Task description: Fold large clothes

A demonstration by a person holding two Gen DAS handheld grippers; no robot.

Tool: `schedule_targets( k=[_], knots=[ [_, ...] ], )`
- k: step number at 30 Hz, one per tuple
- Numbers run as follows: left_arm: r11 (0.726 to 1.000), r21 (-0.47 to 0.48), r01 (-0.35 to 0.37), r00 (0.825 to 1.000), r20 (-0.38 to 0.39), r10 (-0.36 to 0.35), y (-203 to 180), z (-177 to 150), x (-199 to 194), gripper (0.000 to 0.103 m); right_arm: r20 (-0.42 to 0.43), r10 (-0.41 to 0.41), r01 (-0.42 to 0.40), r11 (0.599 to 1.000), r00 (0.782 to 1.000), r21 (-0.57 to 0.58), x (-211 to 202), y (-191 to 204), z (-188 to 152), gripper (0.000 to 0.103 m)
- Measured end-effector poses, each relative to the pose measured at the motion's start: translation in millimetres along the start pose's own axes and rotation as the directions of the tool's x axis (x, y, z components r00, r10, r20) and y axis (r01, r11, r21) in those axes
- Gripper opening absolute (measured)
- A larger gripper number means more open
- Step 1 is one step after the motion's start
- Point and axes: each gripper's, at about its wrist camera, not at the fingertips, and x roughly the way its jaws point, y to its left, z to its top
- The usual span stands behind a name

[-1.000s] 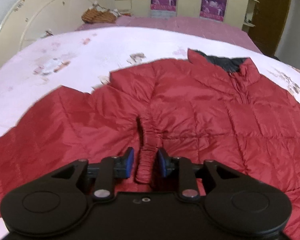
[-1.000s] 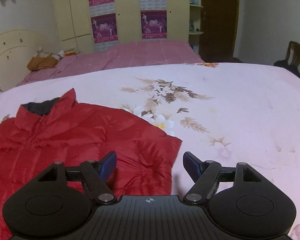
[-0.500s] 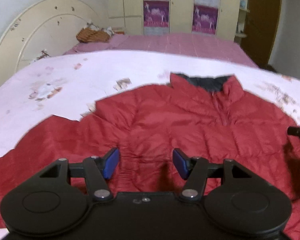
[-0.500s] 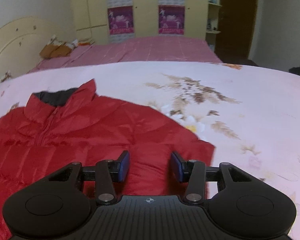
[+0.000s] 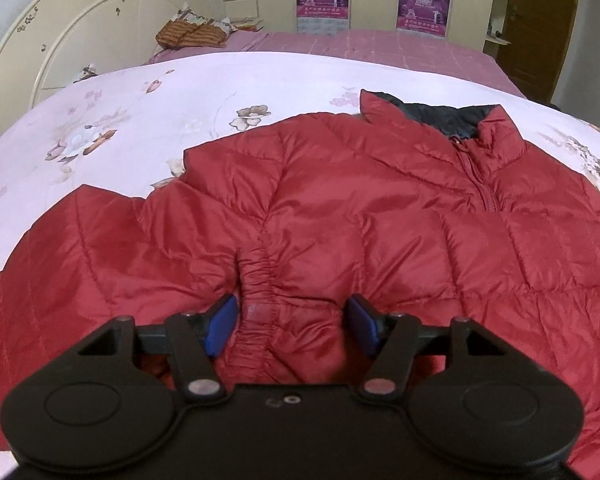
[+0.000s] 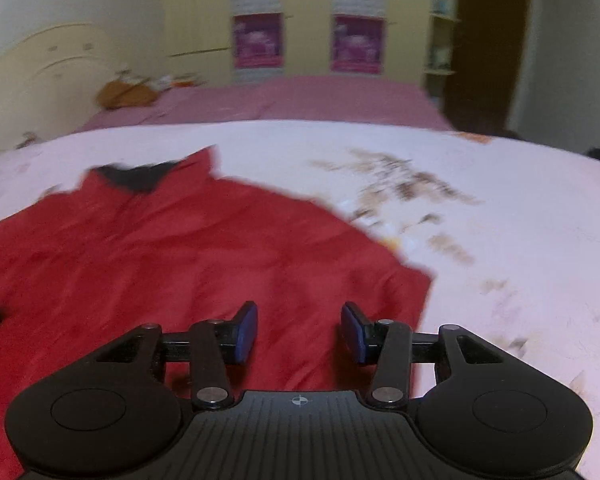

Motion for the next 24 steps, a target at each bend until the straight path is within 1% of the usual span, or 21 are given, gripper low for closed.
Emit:
schedule_targets(
  k=[2, 3, 5, 9, 10, 12, 13, 14, 18, 22, 24],
  knots=[
    [1.000, 0.008, -0.001, 1.000, 0.002, 0.001, -0.6, 0.4, 0.7, 0.062, -0.026, 0.001, -0.002, 0.999, 1.000, -0.045, -1.5, 9.7, -14.9, 0.046],
    [1.000, 0.014, -0.002, 1.000, 0.004, 0.002, -1.1, 0.1, 0.8, 0.062, -0.044, -0.013, 0.010, 0.998, 0.999, -0.058, 2.5, 11.0, -22.0, 0.046],
    [1.000, 0.022, 0.001, 1.000, 0.004, -0.001, -1.1, 0.0, 0.9, 0.063, -0.046, -0.032, 0.029, 0.998, 0.998, -0.064, 9.9, 8.1, -33.9, 0.046],
    [1.000, 0.019, 0.004, 1.000, -0.011, -0.004, 1.7, 3.1, -5.3, 0.062, -0.066, -0.046, 0.043, 0.998, 0.997, -0.046, 6.3, 11.7, -27.9, 0.046],
    [1.000, 0.006, 0.012, 1.000, -0.011, -0.012, 4.2, 3.1, -9.5, 0.062, -0.053, -0.029, 0.027, 0.999, 0.998, -0.030, -0.4, 13.5, -26.7, 0.047],
    [0.999, -0.037, 0.035, 0.999, -0.006, -0.036, 14.1, 0.9, -21.1, 0.068, -0.030, -0.006, 0.005, 1.000, 1.000, -0.017, -12.2, 17.8, -25.0, 0.047],
    [0.997, -0.055, 0.045, 0.999, -0.004, -0.045, 19.2, -1.0, -26.8, 0.073, -0.026, 0.006, -0.006, 1.000, 1.000, -0.014, -16.4, 21.6, -24.3, 0.047],
    [0.997, -0.066, 0.047, 0.999, -0.001, -0.047, 24.3, -3.5, -32.8, 0.076, -0.027, 0.023, -0.023, 1.000, 0.999, -0.011, -19.8, 26.3, -23.6, 0.047],
    [0.994, -0.104, 0.032, 0.999, -0.007, -0.033, 47.6, -16.6, -53.8, 0.079, -0.022, 0.070, -0.070, 0.997, 0.997, -0.037, -28.5, 51.9, -20.5, 0.047],
    [0.985, -0.175, 0.004, 1.000, -0.026, -0.009, 80.5, -32.9, -69.5, 0.079, -0.024, 0.120, -0.121, 0.991, 0.993, -0.057, -30.9, 78.3, -19.8, 0.047],
    [0.976, -0.220, -0.004, 1.000, -0.028, -0.002, 100.0, -41.7, -76.5, 0.080, -0.029, 0.143, -0.145, 0.987, 0.989, -0.074, -30.3, 92.2, -19.6, 0.047]
  ],
)
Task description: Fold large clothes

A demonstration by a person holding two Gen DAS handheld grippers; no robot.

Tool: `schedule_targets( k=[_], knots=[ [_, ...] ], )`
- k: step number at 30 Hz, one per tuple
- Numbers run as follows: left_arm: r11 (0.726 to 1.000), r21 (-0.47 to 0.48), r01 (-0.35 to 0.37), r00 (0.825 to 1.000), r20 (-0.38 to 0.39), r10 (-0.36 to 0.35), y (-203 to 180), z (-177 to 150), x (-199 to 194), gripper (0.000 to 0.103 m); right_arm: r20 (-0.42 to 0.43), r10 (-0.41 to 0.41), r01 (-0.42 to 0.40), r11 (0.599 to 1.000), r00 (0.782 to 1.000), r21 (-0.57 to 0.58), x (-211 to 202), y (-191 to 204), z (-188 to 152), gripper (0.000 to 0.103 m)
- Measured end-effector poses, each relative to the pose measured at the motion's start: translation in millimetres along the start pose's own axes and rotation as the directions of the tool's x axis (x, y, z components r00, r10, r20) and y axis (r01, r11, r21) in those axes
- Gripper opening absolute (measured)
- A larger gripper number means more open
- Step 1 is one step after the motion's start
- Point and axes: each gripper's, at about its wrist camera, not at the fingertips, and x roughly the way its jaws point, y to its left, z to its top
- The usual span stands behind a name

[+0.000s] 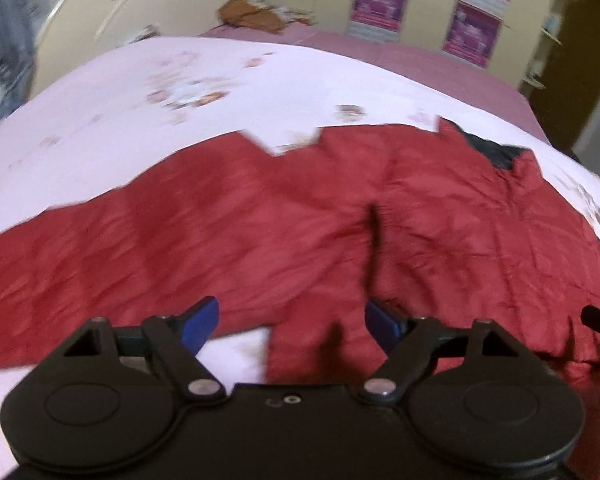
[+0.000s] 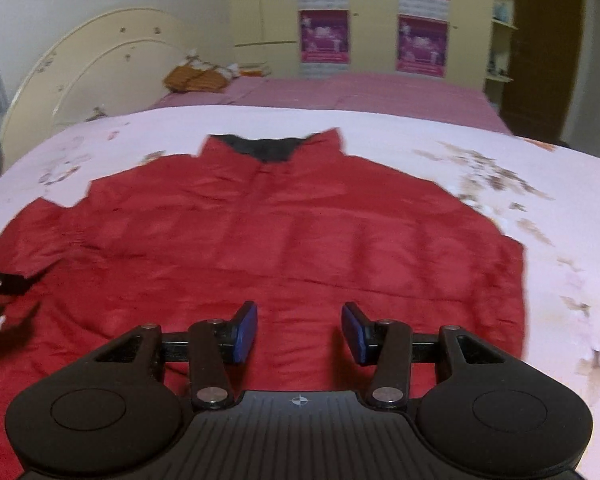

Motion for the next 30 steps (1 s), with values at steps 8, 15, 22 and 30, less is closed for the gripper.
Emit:
schedule_targets(
  k=[8, 15, 22, 30],
  knots=[
    [0.984, -0.166, -0.065, 0.998, 0.001, 0.067, 82.3, -14.6, -20.5, 0.080, -0.011, 0.087, -0.087, 0.993, 0.996, -0.083, 14.6, 62.5, 9.5, 0.047],
    [0.933, -0.340, -0.121, 0.992, -0.020, 0.121, 159.0, -41.4, -35.1, 0.079, -0.019, 0.136, -0.138, 0.981, 0.990, -0.138, 28.9, 110.7, 18.8, 0.047],
    [0.830, -0.541, -0.137, 0.988, -0.016, 0.153, 227.0, -68.2, -44.9, 0.064, -0.046, 0.158, -0.163, 0.976, 0.986, -0.143, 47.2, 139.8, 20.7, 0.047],
    [0.764, -0.638, -0.099, 0.980, 0.070, 0.185, 264.5, -63.7, -34.1, 0.059, -0.063, 0.126, -0.134, 0.979, 0.990, -0.153, 68.9, 156.3, 20.7, 0.047]
  ],
)
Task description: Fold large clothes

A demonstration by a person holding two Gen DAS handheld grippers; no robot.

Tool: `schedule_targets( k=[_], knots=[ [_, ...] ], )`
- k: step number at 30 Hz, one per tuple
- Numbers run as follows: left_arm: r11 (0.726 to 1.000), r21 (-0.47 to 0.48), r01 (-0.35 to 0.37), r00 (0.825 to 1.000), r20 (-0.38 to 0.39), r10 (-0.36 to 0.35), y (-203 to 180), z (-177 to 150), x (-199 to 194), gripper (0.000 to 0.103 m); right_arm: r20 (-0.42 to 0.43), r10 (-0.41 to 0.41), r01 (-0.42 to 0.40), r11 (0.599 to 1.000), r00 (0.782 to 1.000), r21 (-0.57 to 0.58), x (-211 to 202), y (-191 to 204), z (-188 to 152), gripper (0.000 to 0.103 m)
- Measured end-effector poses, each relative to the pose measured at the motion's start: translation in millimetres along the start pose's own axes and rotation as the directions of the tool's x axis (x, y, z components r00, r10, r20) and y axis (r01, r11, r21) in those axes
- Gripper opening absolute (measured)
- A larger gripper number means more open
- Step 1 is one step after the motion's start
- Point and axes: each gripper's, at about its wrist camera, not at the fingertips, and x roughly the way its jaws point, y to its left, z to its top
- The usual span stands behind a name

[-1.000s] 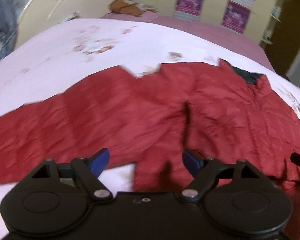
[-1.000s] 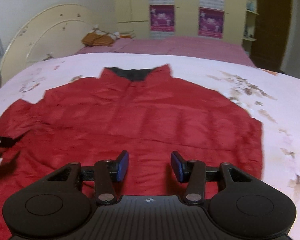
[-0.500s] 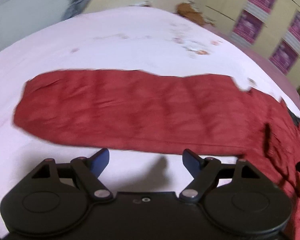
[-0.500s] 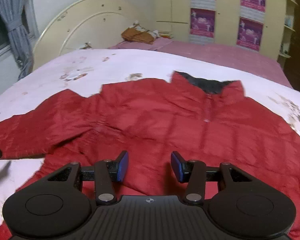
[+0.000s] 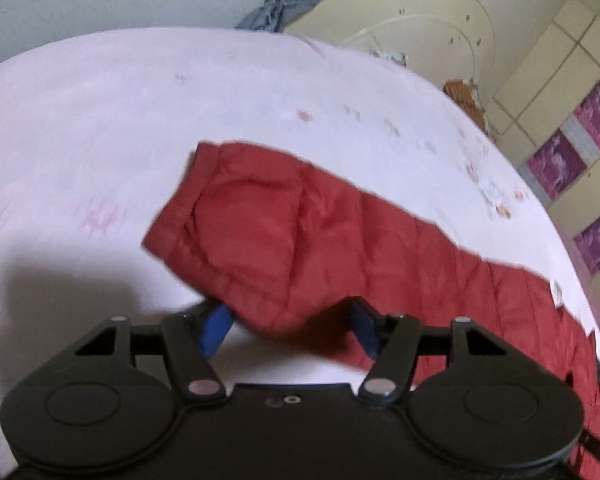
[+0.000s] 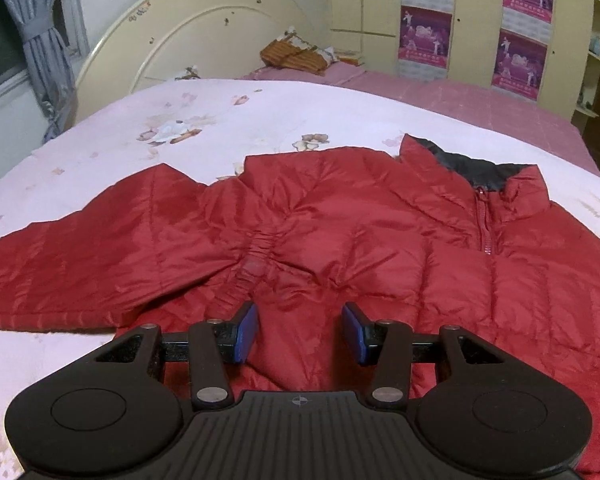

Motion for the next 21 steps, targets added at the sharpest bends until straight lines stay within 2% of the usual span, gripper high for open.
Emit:
schedule_targets(
  k=[3, 4, 5, 8, 12, 15, 18, 21],
  knots=[
    [1.000, -0.026, -0.013, 0.999, 0.040, 0.014, -0.1, 4.7, 4.1, 0.043, -0.036, -0.014, 0.014, 1.000, 0.999, -0.010, 13.8, 2.1, -2.8, 0.047],
    [1.000, -0.026, -0.016, 0.999, 0.051, 0.018, -0.5, 6.1, 4.9, 0.031, -0.043, -0.022, 0.021, 1.000, 0.999, -0.021, 18.1, 3.4, -4.4, 0.047],
    [0.999, -0.030, -0.013, 0.998, 0.056, 0.015, 0.9, 7.2, 5.3, 0.023, -0.050, -0.027, 0.025, 0.999, 0.998, -0.030, 21.8, 4.3, -5.4, 0.047],
    [0.999, -0.032, -0.003, 0.997, 0.073, 0.005, 0.4, 10.9, 0.7, 0.018, -0.054, -0.024, 0.023, 0.999, 0.998, -0.024, 24.9, 1.9, -6.0, 0.047],
    [0.997, 0.067, 0.040, 0.990, 0.129, -0.049, -25.9, 16.5, -16.3, 0.014, -0.023, 0.001, 0.000, 0.999, 1.000, 0.038, 13.5, -5.3, -3.0, 0.047],
    [0.982, 0.161, 0.098, 0.981, 0.151, -0.123, -56.7, 19.5, -27.5, 0.014, 0.011, 0.004, -0.005, 0.997, 1.000, 0.073, 1.6, -11.0, -0.3, 0.047],
    [0.950, 0.258, 0.175, 0.965, 0.144, -0.217, -96.5, 16.0, -37.0, 0.014, 0.027, -0.009, 0.006, 0.996, 1.000, 0.092, -9.4, -20.0, 0.3, 0.047],
    [0.891, 0.361, 0.274, 0.940, 0.093, -0.327, -149.0, 4.4, -40.4, 0.014, 0.044, -0.030, 0.024, 0.991, 0.999, 0.132, -23.3, -35.9, -2.0, 0.047]
  ],
)
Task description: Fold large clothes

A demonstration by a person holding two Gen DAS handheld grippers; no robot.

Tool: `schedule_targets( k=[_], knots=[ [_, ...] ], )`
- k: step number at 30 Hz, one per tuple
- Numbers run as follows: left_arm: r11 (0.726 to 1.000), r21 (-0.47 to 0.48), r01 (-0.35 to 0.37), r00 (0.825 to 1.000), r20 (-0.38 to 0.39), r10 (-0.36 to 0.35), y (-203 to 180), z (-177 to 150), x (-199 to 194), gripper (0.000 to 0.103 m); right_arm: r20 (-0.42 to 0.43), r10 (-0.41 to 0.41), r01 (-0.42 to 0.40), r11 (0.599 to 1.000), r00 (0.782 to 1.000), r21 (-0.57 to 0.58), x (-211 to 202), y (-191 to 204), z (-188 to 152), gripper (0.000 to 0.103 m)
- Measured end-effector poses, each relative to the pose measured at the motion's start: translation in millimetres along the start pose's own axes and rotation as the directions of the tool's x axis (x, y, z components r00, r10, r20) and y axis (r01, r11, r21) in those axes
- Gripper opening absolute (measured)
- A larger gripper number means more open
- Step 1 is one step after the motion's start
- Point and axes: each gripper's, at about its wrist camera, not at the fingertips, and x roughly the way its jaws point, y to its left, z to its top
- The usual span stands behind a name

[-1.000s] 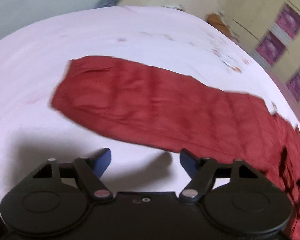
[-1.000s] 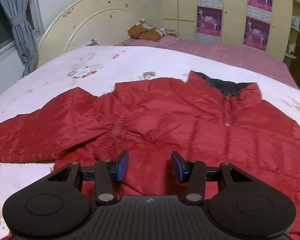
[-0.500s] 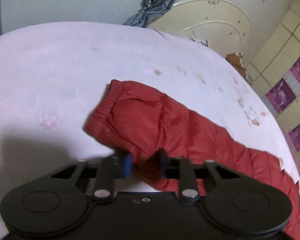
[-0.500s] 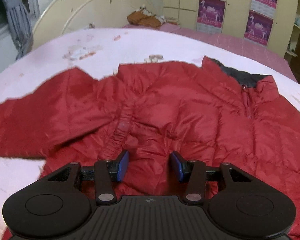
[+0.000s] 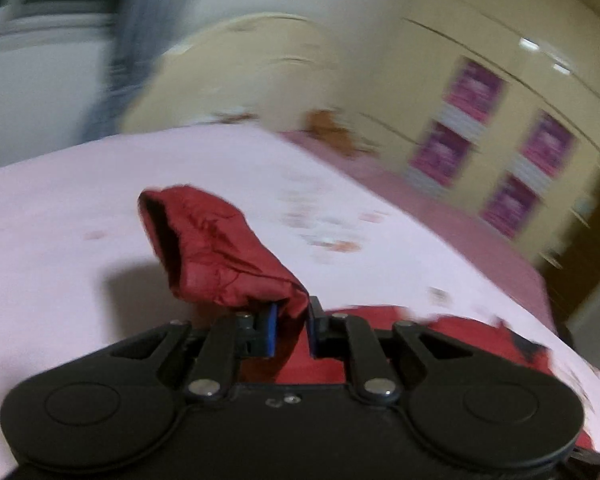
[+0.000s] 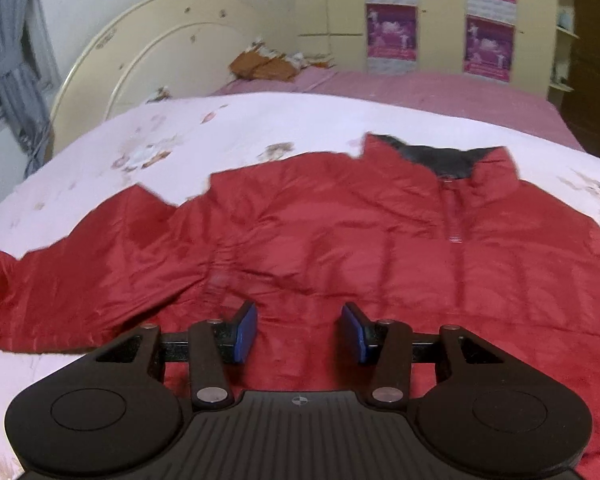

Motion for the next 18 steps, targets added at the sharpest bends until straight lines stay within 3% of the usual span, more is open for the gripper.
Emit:
schedule_targets(
  k=[3, 5, 10, 13, 15, 16, 18],
  knots=[
    [0.986, 0.114, 0.124, 0.992, -0.029, -0.122, -60.6, -5.1, 12.8, 0.014, 0.014, -0.031, 0.031, 0.999, 0.999, 0.042, -14.6, -22.6, -1.9, 0.047],
    [0.960, 0.179, 0.215, 0.976, -0.068, -0.206, -101.7, -14.4, 20.8, 0.014, 0.024, -0.058, 0.056, 0.996, 0.998, 0.075, -24.9, -40.9, -4.0, 0.047],
    [0.838, 0.313, 0.447, 0.892, -0.227, -0.391, -203.4, -55.1, 39.3, 0.014, 0.033, -0.138, 0.132, 0.980, 0.990, 0.152, -52.0, -90.5, -15.0, 0.047],
    [0.768, 0.374, 0.521, 0.850, -0.316, -0.423, -250.7, -90.4, 53.4, 0.014, 0.025, -0.190, 0.182, 0.963, 0.981, 0.197, -65.6, -119.6, -23.9, 0.047],
    [0.742, 0.400, 0.539, 0.836, -0.362, -0.412, -269.3, -115.4, 60.5, 0.014, 0.018, -0.209, 0.200, 0.954, 0.978, 0.224, -73.3, -135.6, -30.0, 0.047],
    [0.738, 0.410, 0.537, 0.836, -0.377, -0.399, -272.8, -125.5, 63.4, 0.014, 0.013, -0.210, 0.201, 0.951, 0.978, 0.237, -76.9, -143.2, -32.7, 0.047],
    [0.755, 0.410, 0.512, 0.846, -0.394, -0.360, -270.3, -136.7, 70.5, 0.014, 0.009, -0.206, 0.198, 0.949, 0.978, 0.244, -81.3, -152.1, -36.2, 0.047]
  ],
)
